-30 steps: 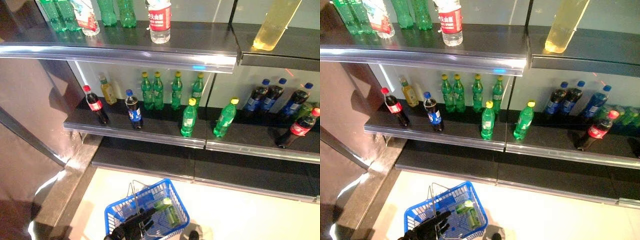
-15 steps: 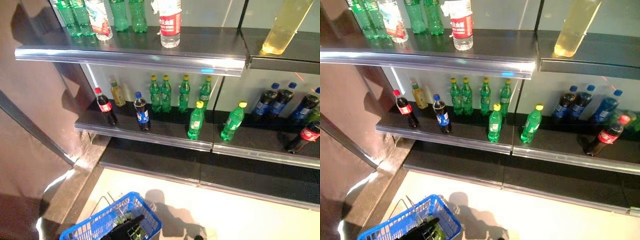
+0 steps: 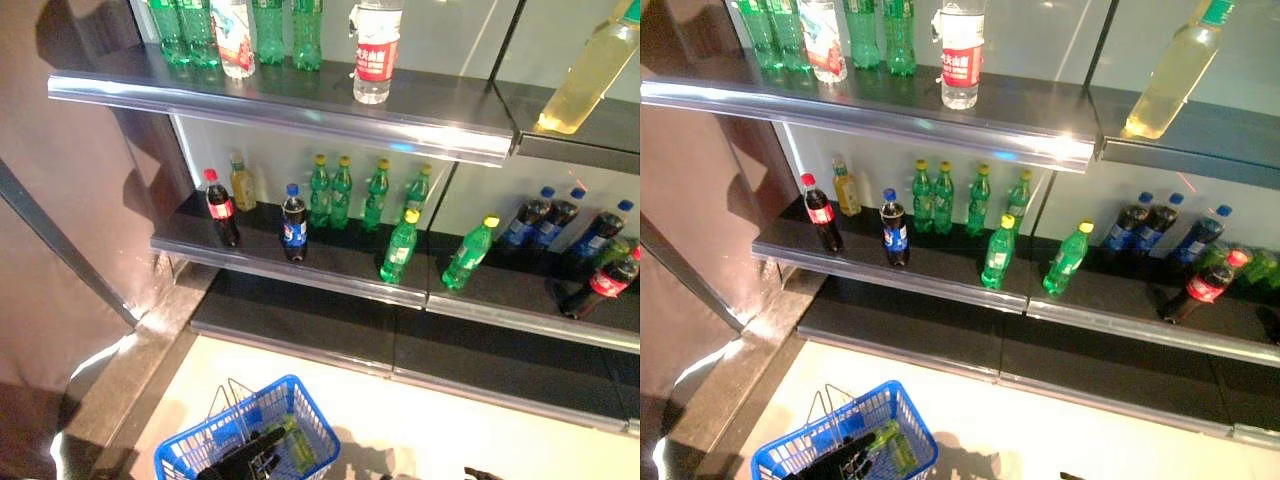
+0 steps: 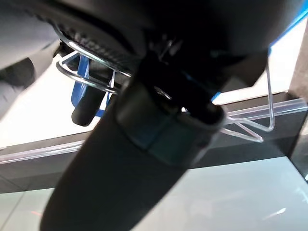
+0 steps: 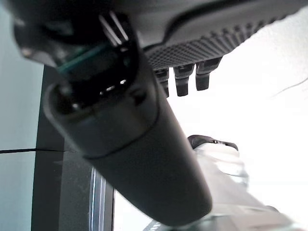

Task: Pick up the drink and place into the basket.

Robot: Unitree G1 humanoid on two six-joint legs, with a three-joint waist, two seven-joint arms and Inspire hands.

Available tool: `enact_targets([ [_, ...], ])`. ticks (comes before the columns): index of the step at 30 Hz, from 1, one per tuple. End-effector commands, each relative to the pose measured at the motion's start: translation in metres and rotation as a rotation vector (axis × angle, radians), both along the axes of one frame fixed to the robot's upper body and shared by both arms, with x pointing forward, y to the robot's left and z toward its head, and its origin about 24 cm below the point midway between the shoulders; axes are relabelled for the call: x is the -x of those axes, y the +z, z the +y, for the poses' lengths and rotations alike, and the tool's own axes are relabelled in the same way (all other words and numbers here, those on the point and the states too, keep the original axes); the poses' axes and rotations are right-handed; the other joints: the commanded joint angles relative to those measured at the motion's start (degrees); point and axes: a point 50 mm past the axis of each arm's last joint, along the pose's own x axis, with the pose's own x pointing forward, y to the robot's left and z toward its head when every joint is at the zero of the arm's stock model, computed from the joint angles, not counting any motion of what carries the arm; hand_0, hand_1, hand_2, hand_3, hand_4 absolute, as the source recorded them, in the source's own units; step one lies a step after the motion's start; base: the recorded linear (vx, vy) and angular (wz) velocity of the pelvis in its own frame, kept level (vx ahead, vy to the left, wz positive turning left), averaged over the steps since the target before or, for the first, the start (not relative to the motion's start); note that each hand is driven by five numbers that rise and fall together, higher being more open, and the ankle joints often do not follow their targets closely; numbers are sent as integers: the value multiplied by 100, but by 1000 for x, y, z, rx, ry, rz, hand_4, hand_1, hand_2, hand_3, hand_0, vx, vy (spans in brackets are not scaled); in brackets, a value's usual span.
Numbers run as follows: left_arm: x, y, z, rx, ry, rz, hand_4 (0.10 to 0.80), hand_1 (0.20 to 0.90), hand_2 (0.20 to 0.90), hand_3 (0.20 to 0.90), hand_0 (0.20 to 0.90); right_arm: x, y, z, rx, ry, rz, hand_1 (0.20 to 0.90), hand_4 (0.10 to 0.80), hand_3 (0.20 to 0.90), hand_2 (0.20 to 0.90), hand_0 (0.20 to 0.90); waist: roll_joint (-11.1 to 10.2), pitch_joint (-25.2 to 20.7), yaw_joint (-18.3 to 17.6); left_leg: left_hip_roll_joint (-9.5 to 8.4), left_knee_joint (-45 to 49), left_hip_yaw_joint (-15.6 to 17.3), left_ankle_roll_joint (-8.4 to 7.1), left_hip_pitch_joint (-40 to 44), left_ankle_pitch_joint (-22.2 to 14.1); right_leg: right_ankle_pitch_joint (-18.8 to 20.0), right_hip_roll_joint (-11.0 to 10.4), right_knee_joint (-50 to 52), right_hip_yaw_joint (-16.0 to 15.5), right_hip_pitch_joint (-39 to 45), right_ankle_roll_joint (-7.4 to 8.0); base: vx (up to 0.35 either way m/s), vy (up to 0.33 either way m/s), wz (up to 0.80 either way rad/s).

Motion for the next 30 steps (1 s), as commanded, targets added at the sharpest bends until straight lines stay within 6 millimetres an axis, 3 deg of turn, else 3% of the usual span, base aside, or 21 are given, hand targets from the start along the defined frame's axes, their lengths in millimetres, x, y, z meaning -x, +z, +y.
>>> enact_targets([
  [1,-61,26,2,73,5,-301,100,300,300,200,300,11,-2,-2,4,-30,30,900,800,900,900,900,-84,-58,69,-121,194,-408,-139,-283,-61,1274,-200,-971,225,53,380,149,-177,13],
  [3,-62,27,3,68,-17,-305,100,300,300,200,300,15,-2,-3,9,-47,38,900,800,900,900,900,-116,-11,-20,-95,186,-381,-192,-216,-125,1443,-166,-1646,249,72,447,150,-188,-2],
  [6,-65,30,4,57,-17,-318,100,300,300,200,300,13,-2,-1,6,-46,32,900,800,900,900,900,-120,5,-28,-54,178,-253,-189,-185,-181,1362,-50,-1675,51,143,439,82,-143,21],
  [9,-65,30,4,61,-10,-325,100,300,300,200,300,9,-2,0,3,-36,25,900,800,900,900,900,-111,-55,2,36,542,-208,-185,-296,-226,878,269,-1870,58,521,267,105,-217,26],
  [11,-65,30,1,70,-10,-329,100,300,300,200,300,3,-2,1,4,-24,20,900,800,900,900,900,-148,-114,21,170,1001,-129,-289,-431,-251,575,373,-2055,-10,698,79,145,-267,25],
  [12,-63,27,-7,84,-22,-332,100,300,300,200,300,-4,1,-2,14,-11,13,900,800,900,900,900,-165,-50,138,375,2089,-311,-571,-897,170,375,497,-2197,-58,999,-169,121,-231,25],
  [14,-61,26,-14,100,-25,-336,100,300,300,200,300,-10,3,-6,26,-7,3,900,800,900,900,900,-143,4,244,434,2640,-487,-724,-1318,583,292,562,-2263,-92,1128,-313,40,-85,14],
  [16,-60,25,-20,118,-40,-338,100,300,300,200,300,-13,5,-10,42,-18,-7,900,800,900,900,900,-88,48,327,557,2549,-456,-766,-1528,672,201,583,-2327,-136,1270,-381,40,59,-18],
  [19,-57,23,-25,140,-34,-348,100,300,300,200,300,-18,8,-16,60,-2,-18,900,800,900,900,900,46,60,417,298,1024,-446,-621,-1287,400,212,605,-2480,-85,1364,-234,97,196,-5],
  [22,-60,24,-23,145,-39,-346,100,300,300,200,300,-10,6,-17,60,-25,-7,900,800,900,900,900,115,-101,302,234,326,-370,-545,-888,451,160,649,-2462,-128,1395,-199,106,220,-14],
  [24,-63,25,-20,146,-47,-347,100,300,300,200,300,-5,5,-14,49,-22,-4,900,800,900,900,900,95,-138,266,146,185,-385,-498,-751,443,178,623,-2302,-148,1358,-139,112,137,-16],
  [26,-66,27,-14,120,-41,-340,100,300,300,200,300,-2,3,-10,38,-28,2,900,800,900,900,900,30,-105,196,32,106,-435,-387,-604,365,411,554,-1750,-70,989,48,66,67,-5],
  [28,-70,30,-7,98,-26,-338,100,300,300,200,300,0,1,-6,23,-12,3,900,800,900,900,900,-24,-37,142,38,157,-434,-325,-568,269,487,499,-1331,53,661,183,-14,-56,-6],
  [30,-74,33,0,82,-30,-344,100,300,300,200,300,3,0,-2,12,-14,-4,900,800,900,900,900,-58,3,154,116,286,-384,-282,-633,210,585,215,-1218,161,611,255,-45,-166,-17],
])
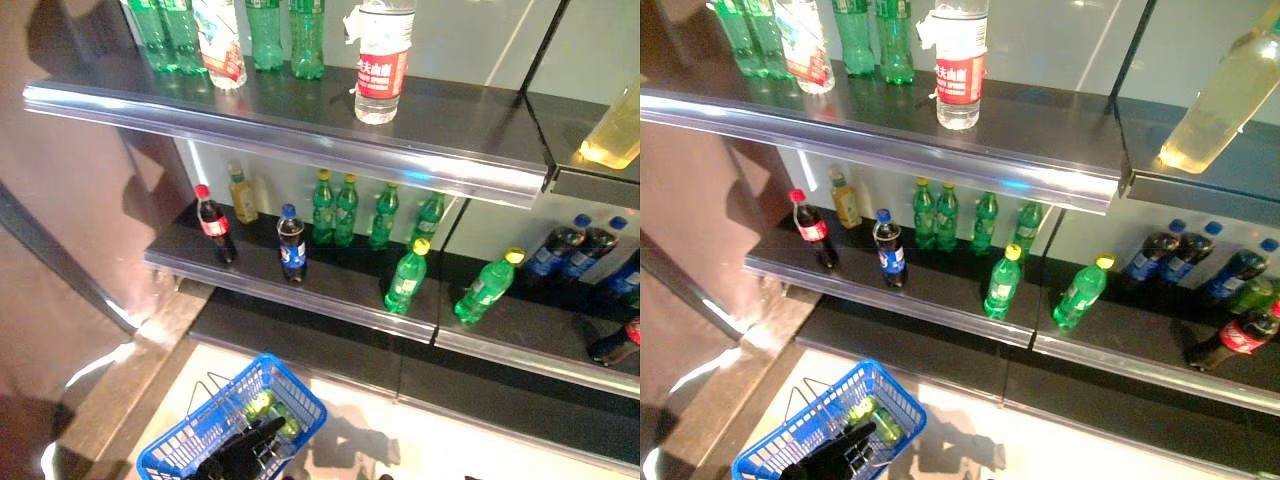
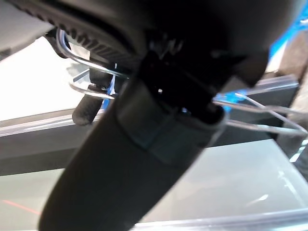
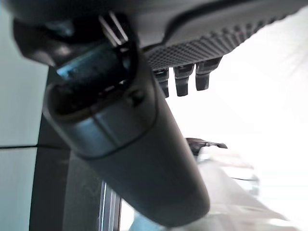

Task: Pick up the drink and place into the basket.

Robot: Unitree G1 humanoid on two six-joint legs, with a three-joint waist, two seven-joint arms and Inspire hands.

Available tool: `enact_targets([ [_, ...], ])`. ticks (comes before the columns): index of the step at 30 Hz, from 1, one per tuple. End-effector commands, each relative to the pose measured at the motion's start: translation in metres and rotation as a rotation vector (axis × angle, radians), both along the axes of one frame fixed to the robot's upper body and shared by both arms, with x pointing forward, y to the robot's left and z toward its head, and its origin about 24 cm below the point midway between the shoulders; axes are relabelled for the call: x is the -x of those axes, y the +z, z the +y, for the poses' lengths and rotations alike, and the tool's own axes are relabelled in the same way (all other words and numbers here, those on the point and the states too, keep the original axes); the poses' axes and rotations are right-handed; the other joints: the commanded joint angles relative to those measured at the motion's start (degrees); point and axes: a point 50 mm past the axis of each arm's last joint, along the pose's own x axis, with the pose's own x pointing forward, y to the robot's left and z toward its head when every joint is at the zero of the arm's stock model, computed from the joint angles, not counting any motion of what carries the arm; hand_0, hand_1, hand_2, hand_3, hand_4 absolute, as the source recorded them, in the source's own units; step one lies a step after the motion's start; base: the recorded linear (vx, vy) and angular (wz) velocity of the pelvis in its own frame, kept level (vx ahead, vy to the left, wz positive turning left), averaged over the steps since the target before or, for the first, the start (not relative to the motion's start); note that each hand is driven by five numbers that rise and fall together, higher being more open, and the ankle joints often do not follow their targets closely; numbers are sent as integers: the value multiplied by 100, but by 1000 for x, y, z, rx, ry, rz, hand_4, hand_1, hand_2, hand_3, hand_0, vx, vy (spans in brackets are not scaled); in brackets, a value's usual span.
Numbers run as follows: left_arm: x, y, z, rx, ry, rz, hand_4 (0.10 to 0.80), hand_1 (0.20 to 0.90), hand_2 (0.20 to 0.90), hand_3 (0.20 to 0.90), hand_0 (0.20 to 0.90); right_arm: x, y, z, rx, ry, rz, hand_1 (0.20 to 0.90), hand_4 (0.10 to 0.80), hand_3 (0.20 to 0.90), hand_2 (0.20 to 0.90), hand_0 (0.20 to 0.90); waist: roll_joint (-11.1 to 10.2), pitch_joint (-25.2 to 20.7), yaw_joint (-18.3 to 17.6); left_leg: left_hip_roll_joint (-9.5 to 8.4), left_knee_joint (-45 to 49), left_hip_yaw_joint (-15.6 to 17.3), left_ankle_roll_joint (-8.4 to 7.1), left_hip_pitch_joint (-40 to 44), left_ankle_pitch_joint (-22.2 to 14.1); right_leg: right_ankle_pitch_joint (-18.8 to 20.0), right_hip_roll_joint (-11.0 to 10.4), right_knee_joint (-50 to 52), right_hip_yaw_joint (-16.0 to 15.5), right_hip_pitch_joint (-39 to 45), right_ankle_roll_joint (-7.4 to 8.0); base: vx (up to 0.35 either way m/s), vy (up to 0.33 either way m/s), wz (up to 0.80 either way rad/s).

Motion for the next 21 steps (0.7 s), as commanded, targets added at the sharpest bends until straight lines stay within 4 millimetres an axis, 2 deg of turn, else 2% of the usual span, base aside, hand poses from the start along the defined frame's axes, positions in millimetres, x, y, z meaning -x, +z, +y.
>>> enact_targets([
  [1,-59,26,-9,100,-34,-285,100,300,300,200,300,-9,6,-14,36,-14,-47,900,800,900,900,900,86,57,106,-123,312,-84,26,-146,-267,685,-266,333,198,-140,383,-51,-257,-6],
  [2,-59,25,-8,93,-34,-284,100,300,300,200,300,-8,5,-13,42,-28,-50,900,800,900,900,900,94,47,109,-89,339,-68,51,-174,-286,818,-460,225,303,-87,421,-46,-281,1],
  [3,-58,25,-8,86,-27,-283,100,300,300,200,300,-9,5,-14,46,-33,-50,900,800,900,900,900,123,31,115,-31,336,-45,52,-188,-274,769,-517,127,329,-24,420,-33,-306,0],
  [5,-56,23,-8,74,2,-266,100,300,300,200,300,-11,6,-16,49,-29,-38,900,800,900,900,900,157,-13,166,94,323,23,-10,-187,-248,496,-451,-297,168,227,380,7,-229,-12],
  [7,-55,23,-6,76,8,-257,100,300,300,200,300,-13,6,-14,43,-6,-33,900,800,900,900,900,124,-46,169,140,324,97,-55,-169,-225,602,-434,-387,161,291,392,21,-168,-9],
  [10,-49,20,-8,70,-21,-230,100,300,300,200,300,-17,7,-15,40,-49,-43,900,800,900,900,900,135,-91,212,363,275,191,-193,-141,-92,349,-287,-642,33,489,308,-5,-146,-15],
  [15,-33,12,-8,54,-28,-184,100,300,300,200,300,-14,7,-16,41,-50,-32,900,800,900,900,900,157,-193,210,433,62,216,-336,-19,3,338,-259,-972,-90,743,269,13,-34,-1],
  [21,-33,12,-7,60,-15,-192,100,300,300,200,300,-9,7,-20,47,-39,-20,900,800,900,900,900,214,-242,166,441,-15,241,-383,37,1,329,-273,-1032,-154,805,270,22,7,6],
])
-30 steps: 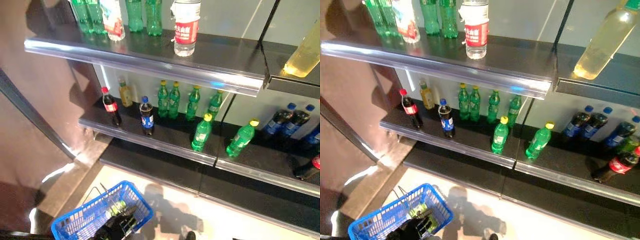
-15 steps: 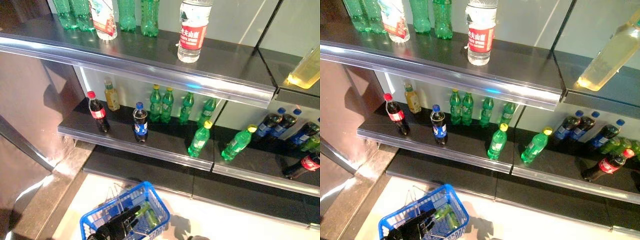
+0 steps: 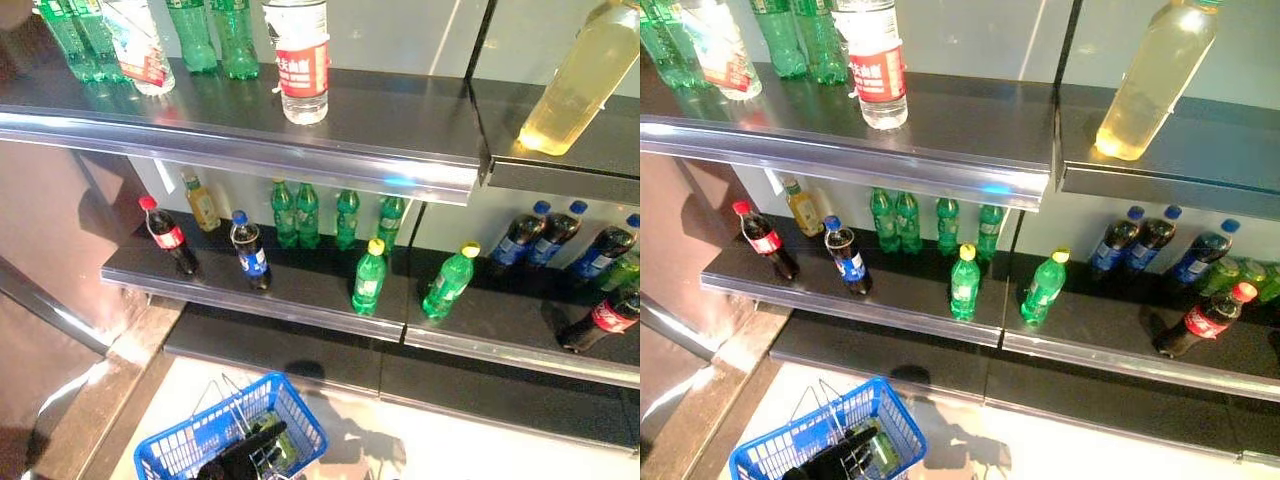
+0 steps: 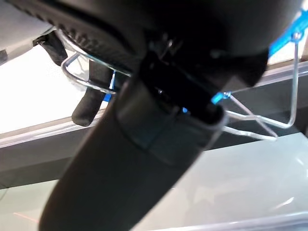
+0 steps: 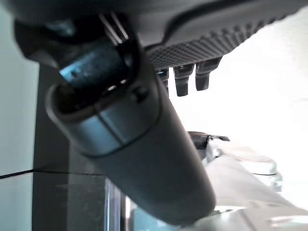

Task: Pick up the drink and place into the basket.

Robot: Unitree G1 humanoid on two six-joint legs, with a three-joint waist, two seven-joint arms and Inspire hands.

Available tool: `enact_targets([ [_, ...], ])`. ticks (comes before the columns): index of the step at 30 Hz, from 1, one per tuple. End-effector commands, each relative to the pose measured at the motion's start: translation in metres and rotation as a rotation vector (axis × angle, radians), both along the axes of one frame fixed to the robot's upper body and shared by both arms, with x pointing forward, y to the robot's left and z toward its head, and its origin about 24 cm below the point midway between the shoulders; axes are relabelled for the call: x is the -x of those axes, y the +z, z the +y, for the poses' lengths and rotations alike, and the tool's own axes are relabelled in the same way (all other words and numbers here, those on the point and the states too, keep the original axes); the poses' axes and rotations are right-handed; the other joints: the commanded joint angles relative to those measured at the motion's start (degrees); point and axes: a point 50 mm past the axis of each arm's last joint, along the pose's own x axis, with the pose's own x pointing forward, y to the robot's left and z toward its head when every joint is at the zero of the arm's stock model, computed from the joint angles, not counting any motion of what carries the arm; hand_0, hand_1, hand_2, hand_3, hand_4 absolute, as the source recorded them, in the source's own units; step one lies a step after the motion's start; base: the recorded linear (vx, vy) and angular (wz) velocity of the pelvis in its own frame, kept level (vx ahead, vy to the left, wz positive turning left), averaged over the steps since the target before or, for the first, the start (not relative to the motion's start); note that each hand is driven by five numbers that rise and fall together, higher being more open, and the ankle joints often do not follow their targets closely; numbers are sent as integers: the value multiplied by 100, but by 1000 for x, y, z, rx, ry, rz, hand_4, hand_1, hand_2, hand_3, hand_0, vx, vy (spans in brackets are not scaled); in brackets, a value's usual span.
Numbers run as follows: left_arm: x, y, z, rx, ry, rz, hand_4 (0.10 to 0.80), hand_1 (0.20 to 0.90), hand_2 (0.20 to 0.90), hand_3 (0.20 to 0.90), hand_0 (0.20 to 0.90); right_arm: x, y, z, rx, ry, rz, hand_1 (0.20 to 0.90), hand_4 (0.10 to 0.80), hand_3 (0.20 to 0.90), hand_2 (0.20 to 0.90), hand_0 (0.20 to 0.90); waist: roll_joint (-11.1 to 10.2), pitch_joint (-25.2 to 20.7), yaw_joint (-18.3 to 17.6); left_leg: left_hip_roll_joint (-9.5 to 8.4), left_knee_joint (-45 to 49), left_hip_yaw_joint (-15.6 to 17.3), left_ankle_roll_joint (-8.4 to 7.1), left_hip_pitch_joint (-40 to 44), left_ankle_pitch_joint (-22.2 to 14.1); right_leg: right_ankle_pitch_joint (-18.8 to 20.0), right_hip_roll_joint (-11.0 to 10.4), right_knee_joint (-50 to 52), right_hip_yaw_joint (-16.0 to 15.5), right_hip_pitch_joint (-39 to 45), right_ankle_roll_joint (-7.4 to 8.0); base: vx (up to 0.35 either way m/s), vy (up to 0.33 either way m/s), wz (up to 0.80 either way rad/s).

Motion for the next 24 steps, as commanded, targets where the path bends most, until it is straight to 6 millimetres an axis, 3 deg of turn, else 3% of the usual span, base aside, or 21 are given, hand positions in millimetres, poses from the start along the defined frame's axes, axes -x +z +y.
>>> enact_targets([
  [1,-47,18,-1,53,-37,-233,100,300,300,200,300,-7,3,-7,13,-29,-17,900,800,900,900,900,-23,-155,172,-158,-12,187,294,-54,15,40,-385,419,15,-99,168,0,0,0],
  [12,-34,15,8,26,9,-197,100,300,300,200,300,1,2,-10,18,-26,11,900,800,900,900,900,-24,-165,162,-124,-13,212,259,-64,5,85,-380,337,8,-108,195,13,0,0],
  [17,-28,13,10,18,17,-184,100,300,300,200,300,11,2,-13,29,-6,52,900,800,900,900,900,-19,41,143,-40,-13,222,200,-188,63,162,-415,330,-12,-280,245,62,3,0],
  [19,-37,15,9,13,21,-212,100,300,300,200,300,5,4,-15,37,1,36,900,800,900,900,900,-5,177,151,24,-13,279,167,-347,132,249,-455,311,-60,-464,260,-196,0,0],
  [22,-73,28,5,3,22,-323,100,300,300,200,300,-35,12,-20,57,22,-59,900,800,900,900,900,42,635,207,54,72,321,167,-898,302,394,-540,461,-109,-1122,267,-415,5,-6],
  [24,-97,40,2,1,13,-397,100,300,300,200,300,-63,20,-21,74,8,-136,900,800,900,900,900,43,1014,228,28,669,145,205,-1547,258,290,-568,975,40,-1691,195,-355,-7,3],
])
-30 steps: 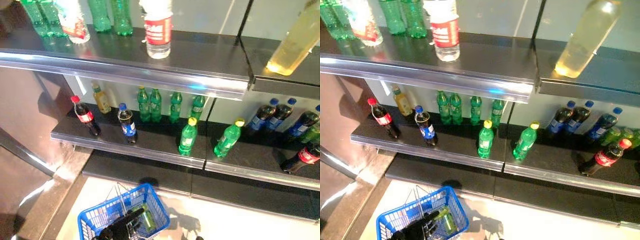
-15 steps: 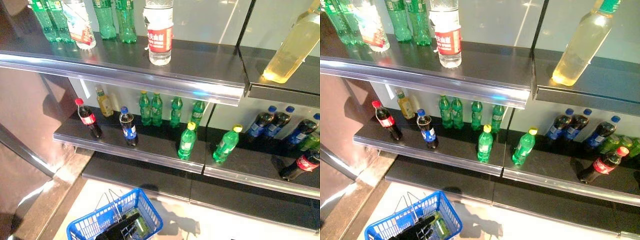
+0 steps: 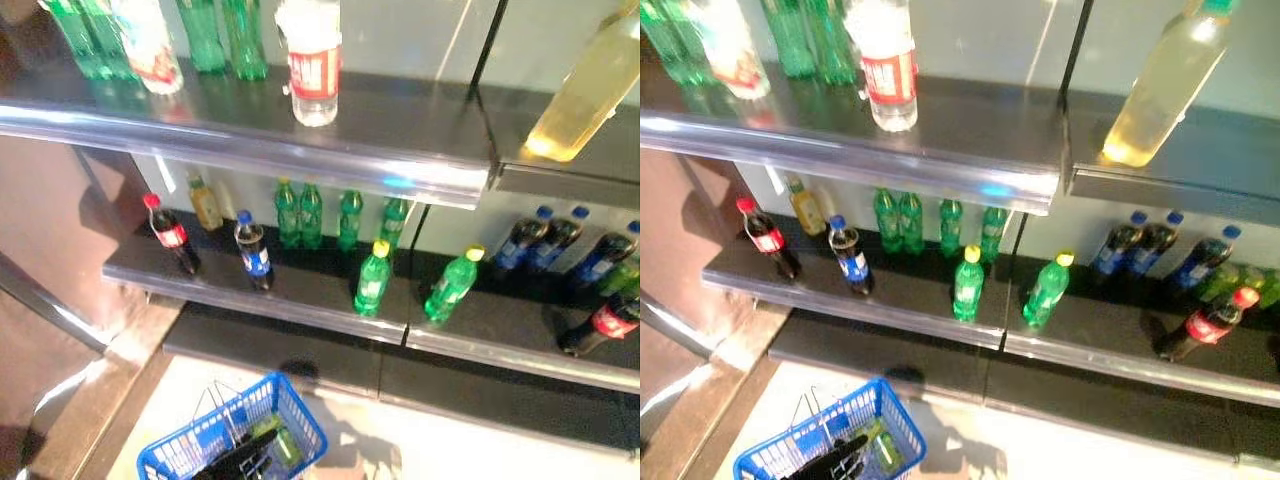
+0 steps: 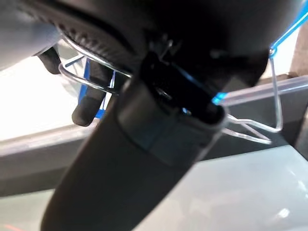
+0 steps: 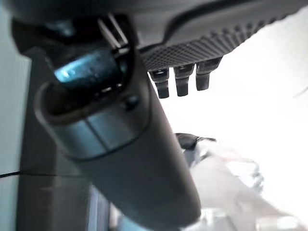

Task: Pick up the drink and place into the basket.

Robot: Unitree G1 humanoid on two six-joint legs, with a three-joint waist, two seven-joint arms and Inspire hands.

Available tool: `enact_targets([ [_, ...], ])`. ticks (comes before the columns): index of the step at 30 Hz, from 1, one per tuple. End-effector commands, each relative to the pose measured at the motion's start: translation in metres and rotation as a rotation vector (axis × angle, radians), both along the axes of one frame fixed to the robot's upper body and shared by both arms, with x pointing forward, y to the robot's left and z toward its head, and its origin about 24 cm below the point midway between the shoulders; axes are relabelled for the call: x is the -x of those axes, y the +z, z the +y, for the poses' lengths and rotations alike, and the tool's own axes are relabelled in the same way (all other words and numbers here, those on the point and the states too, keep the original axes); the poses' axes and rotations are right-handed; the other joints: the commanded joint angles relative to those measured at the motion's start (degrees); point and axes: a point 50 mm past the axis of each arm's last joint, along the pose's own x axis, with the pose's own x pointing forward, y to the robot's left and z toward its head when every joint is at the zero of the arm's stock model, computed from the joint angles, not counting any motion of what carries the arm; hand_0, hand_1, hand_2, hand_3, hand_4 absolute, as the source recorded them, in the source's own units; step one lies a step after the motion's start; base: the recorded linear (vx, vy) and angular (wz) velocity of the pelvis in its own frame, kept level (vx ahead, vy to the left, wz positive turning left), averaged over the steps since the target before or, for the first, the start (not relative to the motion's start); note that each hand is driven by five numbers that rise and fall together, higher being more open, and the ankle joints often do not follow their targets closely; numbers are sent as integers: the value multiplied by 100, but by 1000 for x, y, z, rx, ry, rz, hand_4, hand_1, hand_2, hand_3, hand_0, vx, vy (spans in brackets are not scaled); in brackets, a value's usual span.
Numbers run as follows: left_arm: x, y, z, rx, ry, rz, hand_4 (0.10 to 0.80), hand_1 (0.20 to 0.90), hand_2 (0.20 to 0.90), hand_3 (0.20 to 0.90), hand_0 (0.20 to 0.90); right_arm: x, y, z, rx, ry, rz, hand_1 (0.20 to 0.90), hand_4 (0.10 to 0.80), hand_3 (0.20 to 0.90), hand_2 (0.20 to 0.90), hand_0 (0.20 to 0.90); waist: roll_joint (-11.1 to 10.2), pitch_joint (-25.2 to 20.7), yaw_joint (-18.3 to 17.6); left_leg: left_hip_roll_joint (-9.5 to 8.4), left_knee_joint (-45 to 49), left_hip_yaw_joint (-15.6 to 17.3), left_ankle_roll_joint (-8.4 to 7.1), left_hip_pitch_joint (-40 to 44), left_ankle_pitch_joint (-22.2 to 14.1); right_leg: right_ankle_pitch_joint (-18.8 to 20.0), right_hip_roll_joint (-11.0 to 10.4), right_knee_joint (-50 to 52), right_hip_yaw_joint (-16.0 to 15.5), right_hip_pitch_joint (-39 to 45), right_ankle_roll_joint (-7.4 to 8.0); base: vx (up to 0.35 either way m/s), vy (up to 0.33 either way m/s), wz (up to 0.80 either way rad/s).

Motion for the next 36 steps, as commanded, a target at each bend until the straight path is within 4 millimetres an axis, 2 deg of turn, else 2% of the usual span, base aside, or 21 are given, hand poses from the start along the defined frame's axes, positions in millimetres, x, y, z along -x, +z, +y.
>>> enact_targets([
  [1,-73,36,2,28,5,-333,100,300,300,200,300,-44,16,-15,51,-40,-115,900,800,900,900,900,65,844,197,130,609,98,72,-494,30,60,-385,845,74,-580,195,-349,-31,3],
  [2,-85,43,3,21,5,-364,100,300,300,200,300,-57,22,-19,63,-52,-168,900,800,900,900,900,50,1036,165,162,1269,-84,68,-1004,-95,-83,-395,1375,223,-1040,133,-220,-27,9],
  [5,-95,51,4,22,13,-396,100,300,300,200,300,-69,30,-25,73,-59,-232,900,800,900,900,900,24,1171,132,224,1984,-250,49,-1516,-320,-314,-454,2005,384,-1521,77,-181,8,1],
  [6,-98,53,4,28,18,-416,100,300,300,200,300,-75,36,-30,82,-70,-292,900,800,900,900,900,14,1226,128,234,2334,-340,87,-1742,-492,-485,-530,2411,444,-1774,34,-125,45,-11],
  [8,-101,55,2,31,16,-430,100,300,300,200,300,-82,41,-32,83,-79,-344,900,800,900,900,900,10,1235,128,233,2554,-407,105,-1923,-600,-597,-556,2646,512,-1956,-1,-80,34,-10],
  [12,-106,60,-5,45,11,-475,100,300,300,200,300,-119,68,-32,64,-56,-626,900,800,900,900,900,-13,1273,198,236,3023,-533,175,-2280,-850,-887,-670,3383,567,-2420,-54,-62,27,-2],
  [13,-106,60,-5,45,11,-476,100,300,300,200,300,-121,70,-31,60,-51,-644,900,800,900,900,900,-15,1271,200,236,3034,-536,177,-2293,-857,-895,-672,3400,570,-2437,-55,-45,-7,-2],
  [14,-108,62,-7,47,13,-483,100,300,300,200,300,-137,82,-25,39,-18,-731,900,800,900,900,900,-33,1284,205,260,3135,-557,181,-2376,-888,-935,-682,3563,595,-2553,-56,-30,-11,-1],
  [15,-109,63,-7,47,14,-485,100,300,300,200,300,-141,86,-24,32,-4,-763,900,800,900,900,900,-40,1285,206,265,3154,-561,179,-2392,-896,-943,-684,3585,598,-2573,-57,-47,-36,-2],
  [16,-108,64,-6,44,17,-488,100,300,300,200,300,-157,101,-14,7,42,-852,900,800,900,900,900,-75,1292,203,297,3218,-587,182,-2444,-920,-962,-684,3687,601,-2650,-63,-25,-34,-1],
  [17,-108,64,-6,44,18,-488,100,300,300,200,300,-159,104,-13,6,58,-870,900,800,900,900,900,-79,1291,202,301,3226,-591,182,-2452,-922,-966,-683,3700,602,-2659,-65,-28,-44,-1],
  [19,-105,64,-4,41,23,-489,100,300,300,200,300,-180,134,5,18,192,-996,900,800,900,900,900,-129,1303,182,344,3262,-606,172,-2472,-927,-987,-688,3781,588,-2697,-63,-16,-36,0],
  [20,-104,64,-4,43,24,-489,100,300,300,200,300,-182,137,6,22,216,-1012,900,800,900,900,900,-133,1304,178,346,3263,-608,171,-2471,-927,-989,-689,3785,586,-2696,-63,-8,-32,2],
  [21,-101,64,-3,46,29,-491,100,300,300,200,300,-189,157,15,40,304,-1081,900,800,900,900,900,-154,1311,149,349,3246,-617,168,-2447,-910,-957,-671,3735,599,-2682,-60,0,0,0],
  [24,-97,63,-2,54,36,-496,100,300,300,200,300,-193,174,21,69,397,-1157,900,800,900,900,900,-164,1335,126,349,3203,-636,166,-2402,-891,-936,-660,3684,612,-2649,-48,-1,-1,4],
  [27,-92,62,-3,63,57,-499,100,300,300,200,300,-198,217,45,173,658,-1325,900,800,900,900,900,-181,1387,103,351,3167,-663,169,-2360,-855,-919,-677,3658,581,-2604,-21,-2,1,7],
  [32,-86,56,-2,62,84,-474,100,300,300,200,300,-197,262,67,200,835,-1514,900,800,900,900,900,-224,1418,113,409,3129,-677,145,-2304,-833,-959,-712,3707,530,-2552,2,0,0,0],
  [36,-79,50,2,72,143,-453,100,300,300,200,300,-193,288,77,224,891,-1645,900,800,900,900,900,-229,1461,73,420,3067,-689,121,-2218,-799,-928,-695,3610,562,-2475,31,5,5,3],
])
